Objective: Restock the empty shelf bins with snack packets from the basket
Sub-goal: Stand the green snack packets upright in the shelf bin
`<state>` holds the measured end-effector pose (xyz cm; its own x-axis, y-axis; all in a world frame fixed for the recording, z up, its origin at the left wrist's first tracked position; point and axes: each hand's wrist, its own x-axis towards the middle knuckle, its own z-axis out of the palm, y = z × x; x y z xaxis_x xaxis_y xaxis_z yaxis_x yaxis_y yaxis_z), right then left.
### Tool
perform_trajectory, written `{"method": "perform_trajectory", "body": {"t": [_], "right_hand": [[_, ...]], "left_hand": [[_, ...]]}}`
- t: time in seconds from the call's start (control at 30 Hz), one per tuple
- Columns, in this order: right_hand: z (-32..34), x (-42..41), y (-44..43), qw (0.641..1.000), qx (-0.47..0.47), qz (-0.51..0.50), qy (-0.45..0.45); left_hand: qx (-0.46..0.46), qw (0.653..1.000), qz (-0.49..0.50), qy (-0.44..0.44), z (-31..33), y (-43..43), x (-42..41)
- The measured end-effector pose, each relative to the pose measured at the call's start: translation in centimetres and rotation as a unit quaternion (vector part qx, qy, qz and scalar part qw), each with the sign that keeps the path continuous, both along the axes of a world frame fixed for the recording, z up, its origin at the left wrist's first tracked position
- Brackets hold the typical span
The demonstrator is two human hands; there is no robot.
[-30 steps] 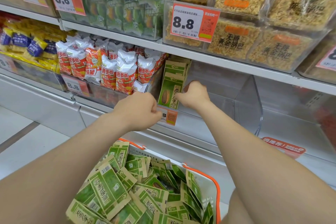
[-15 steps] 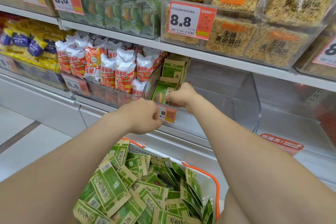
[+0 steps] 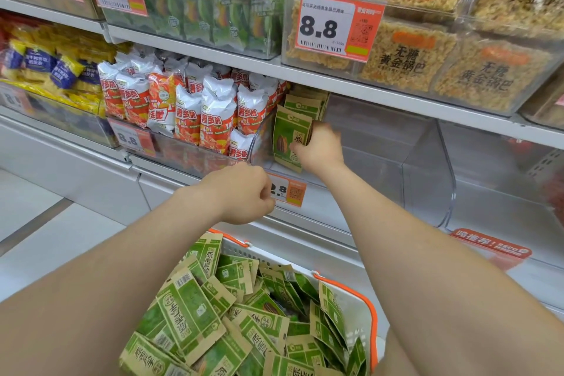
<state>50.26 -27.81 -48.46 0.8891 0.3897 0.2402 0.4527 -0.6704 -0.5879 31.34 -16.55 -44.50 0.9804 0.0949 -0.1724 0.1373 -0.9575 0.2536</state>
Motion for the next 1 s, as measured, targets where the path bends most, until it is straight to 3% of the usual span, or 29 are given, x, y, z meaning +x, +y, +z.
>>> {"method": "perform_trajectory", "body": {"t": [0.37, 0.57, 1.0], "right_hand": [[-0.1, 0.3, -0.3, 0.992, -0.059, 0.023, 0.108], [-0.8, 1.8, 0.1, 0.997, 0.015, -0.047, 0.066], [-0.5, 1.7, -0.3, 0.997, 0.022, -0.066, 0.044]], "left_hand": [[-0.008, 1.0, -0.008, 0.012, 0.1, -0.5, 0.0], [0.003, 1.0, -0.008, 0.012, -0.2, -0.5, 0.0], [-0.007, 1.0, -0.015, 0.006, -0.3, -0.1, 0.1]]}}
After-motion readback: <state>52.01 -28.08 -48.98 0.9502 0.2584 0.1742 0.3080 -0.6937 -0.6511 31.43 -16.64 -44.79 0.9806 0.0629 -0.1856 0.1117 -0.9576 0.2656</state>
